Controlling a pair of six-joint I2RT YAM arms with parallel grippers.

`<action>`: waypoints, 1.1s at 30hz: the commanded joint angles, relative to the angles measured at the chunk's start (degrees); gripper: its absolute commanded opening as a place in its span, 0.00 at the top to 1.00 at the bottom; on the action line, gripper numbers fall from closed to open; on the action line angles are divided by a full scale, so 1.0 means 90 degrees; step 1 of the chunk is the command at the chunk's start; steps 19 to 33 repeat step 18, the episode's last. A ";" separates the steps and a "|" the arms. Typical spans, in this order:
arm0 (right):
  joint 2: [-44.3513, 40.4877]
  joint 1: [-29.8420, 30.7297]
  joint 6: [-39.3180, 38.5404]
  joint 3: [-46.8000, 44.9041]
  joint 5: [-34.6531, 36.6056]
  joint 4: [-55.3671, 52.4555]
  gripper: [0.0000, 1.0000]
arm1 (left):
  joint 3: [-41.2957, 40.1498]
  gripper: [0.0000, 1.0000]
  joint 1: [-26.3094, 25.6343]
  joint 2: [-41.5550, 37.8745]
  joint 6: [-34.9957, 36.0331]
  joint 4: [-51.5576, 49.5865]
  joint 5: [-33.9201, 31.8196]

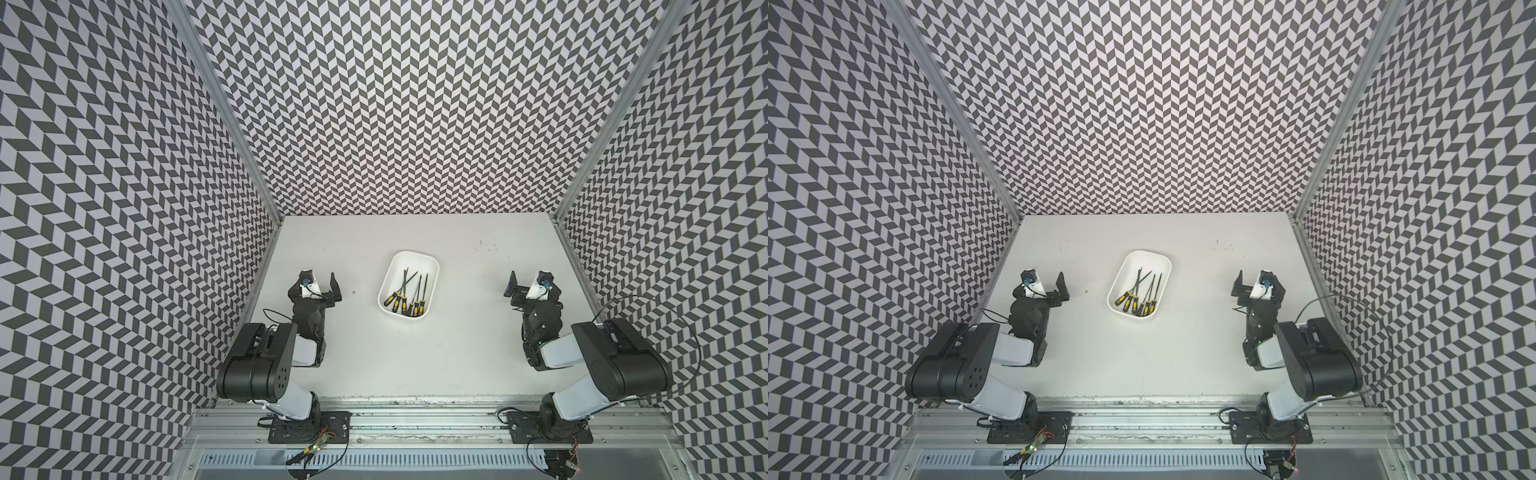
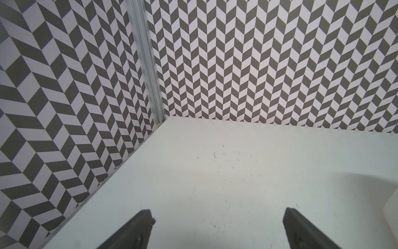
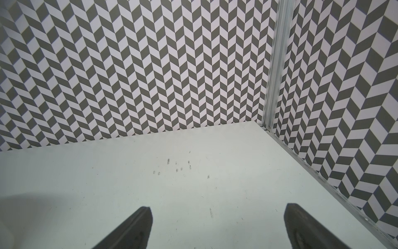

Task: Put the file tool into the storage box
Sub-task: Reset both arms

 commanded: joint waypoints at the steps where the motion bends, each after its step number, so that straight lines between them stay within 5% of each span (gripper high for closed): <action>1: 0.0043 -0.0028 0.0033 0.0006 -0.0051 0.0326 0.00 | 0.0114 0.00 -0.0034 -0.0038 -0.0048 0.0021 -0.0073; 33: 0.0032 -0.0036 0.0036 -0.0004 -0.0059 0.0328 0.00 | 0.0162 0.00 -0.0007 -0.0038 -0.0051 -0.0068 0.0015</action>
